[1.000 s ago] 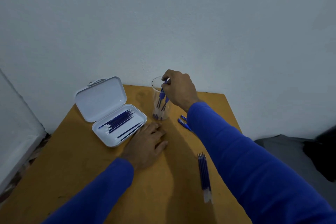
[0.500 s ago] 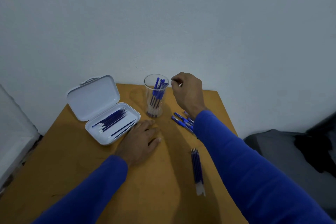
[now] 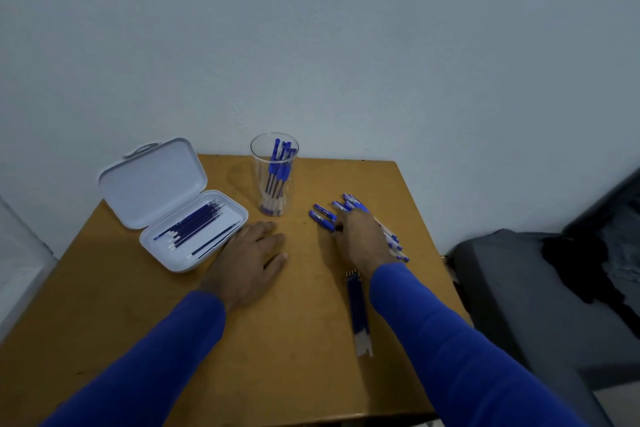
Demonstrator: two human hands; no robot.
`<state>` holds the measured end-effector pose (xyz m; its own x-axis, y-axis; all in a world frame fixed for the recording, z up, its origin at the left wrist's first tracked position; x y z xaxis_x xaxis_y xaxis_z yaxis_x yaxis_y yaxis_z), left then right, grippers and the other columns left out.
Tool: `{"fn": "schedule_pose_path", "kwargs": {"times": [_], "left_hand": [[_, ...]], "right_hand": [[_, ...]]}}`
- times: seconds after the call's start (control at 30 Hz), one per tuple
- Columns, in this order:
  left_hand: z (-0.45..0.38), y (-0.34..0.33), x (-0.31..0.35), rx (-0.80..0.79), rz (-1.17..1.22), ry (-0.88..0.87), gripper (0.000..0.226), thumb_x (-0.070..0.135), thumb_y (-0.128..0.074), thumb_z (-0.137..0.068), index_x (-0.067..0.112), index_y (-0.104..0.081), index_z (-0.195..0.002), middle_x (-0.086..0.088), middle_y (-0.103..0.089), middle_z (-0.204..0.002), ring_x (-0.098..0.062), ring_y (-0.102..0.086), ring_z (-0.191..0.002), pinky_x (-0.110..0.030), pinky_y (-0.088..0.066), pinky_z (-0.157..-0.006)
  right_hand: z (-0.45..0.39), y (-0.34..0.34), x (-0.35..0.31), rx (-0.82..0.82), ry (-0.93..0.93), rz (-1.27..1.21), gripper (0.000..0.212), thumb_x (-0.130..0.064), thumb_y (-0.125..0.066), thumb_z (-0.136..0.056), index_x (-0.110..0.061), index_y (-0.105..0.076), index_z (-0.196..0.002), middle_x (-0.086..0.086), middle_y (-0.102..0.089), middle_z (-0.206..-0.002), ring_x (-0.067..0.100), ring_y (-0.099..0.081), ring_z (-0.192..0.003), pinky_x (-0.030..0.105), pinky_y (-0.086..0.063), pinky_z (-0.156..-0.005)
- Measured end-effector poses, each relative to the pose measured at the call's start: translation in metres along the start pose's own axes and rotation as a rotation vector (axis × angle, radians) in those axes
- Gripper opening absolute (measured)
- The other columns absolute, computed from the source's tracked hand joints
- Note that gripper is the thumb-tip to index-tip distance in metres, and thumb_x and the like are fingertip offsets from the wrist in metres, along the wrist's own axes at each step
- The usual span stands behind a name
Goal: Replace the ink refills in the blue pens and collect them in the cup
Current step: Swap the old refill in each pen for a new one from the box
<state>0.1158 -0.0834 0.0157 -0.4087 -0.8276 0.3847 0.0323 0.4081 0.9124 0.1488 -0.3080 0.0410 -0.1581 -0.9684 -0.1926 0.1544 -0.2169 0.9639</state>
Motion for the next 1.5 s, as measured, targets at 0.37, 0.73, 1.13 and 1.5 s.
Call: {"fn": "schedule_pose_path", "kwargs": {"times": [0.37, 0.73, 1.13, 1.5], "left_hand": [[0.0, 0.002, 0.001, -0.009, -0.003, -0.008, 0.053, 0.054, -0.044, -0.101, 0.029, -0.05, -0.147, 0.01, -0.034, -0.159, -0.012, -0.028, -0.146, -0.039, -0.026, -0.122], [0.006, -0.001, 0.002, 0.06, 0.028, -0.056, 0.046, 0.047, -0.051, -0.1, 0.024, -0.058, -0.14, 0.006, -0.045, -0.15, -0.011, -0.041, -0.137, -0.035, -0.037, -0.117], [0.089, 0.018, 0.018, 0.321, 0.501, 0.014, 0.023, 0.022, -0.055, -0.103, 0.02, -0.073, -0.116, 0.015, -0.071, -0.104, -0.001, -0.067, -0.098, -0.02, -0.054, -0.082], [0.134, 0.022, 0.016, 0.147, 0.734, 0.163, 0.031, 0.021, -0.074, -0.092, 0.028, -0.071, -0.122, 0.009, -0.072, -0.09, -0.012, -0.068, -0.075, -0.026, -0.057, -0.069]], "right_hand": [[-0.008, 0.001, -0.003, -0.076, -0.049, 0.02, 0.02, -0.02, -0.059, -0.102, -0.012, -0.062, -0.12, 0.001, -0.047, -0.078, 0.012, -0.052, -0.075, 0.031, -0.047, -0.076], [0.032, 0.014, -0.017, -0.019, -0.004, -0.371, 0.026, -0.018, -0.058, -0.102, -0.013, -0.069, -0.125, 0.008, -0.068, -0.112, 0.019, -0.065, -0.101, 0.032, -0.056, -0.092], [0.134, -0.032, -0.06, -0.382, -0.06, -1.353, 0.005, -0.004, -0.066, -0.093, -0.004, -0.066, -0.098, 0.019, -0.071, -0.088, 0.012, -0.062, -0.057, 0.021, -0.041, -0.039], [0.167, -0.044, -0.074, -0.478, -0.002, -1.459, 0.017, -0.009, -0.069, -0.094, 0.003, -0.069, -0.106, 0.017, -0.074, -0.088, 0.016, -0.063, -0.063, 0.021, -0.048, -0.043]]}}
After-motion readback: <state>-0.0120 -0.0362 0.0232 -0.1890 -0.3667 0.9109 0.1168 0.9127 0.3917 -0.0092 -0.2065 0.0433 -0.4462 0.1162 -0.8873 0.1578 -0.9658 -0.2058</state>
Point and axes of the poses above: each hand's wrist, its own z-axis away from the middle knuckle, its own y-axis out of the back of the hand, x = y × z, the point moved 4 cm from there along -z, towards the middle knuckle
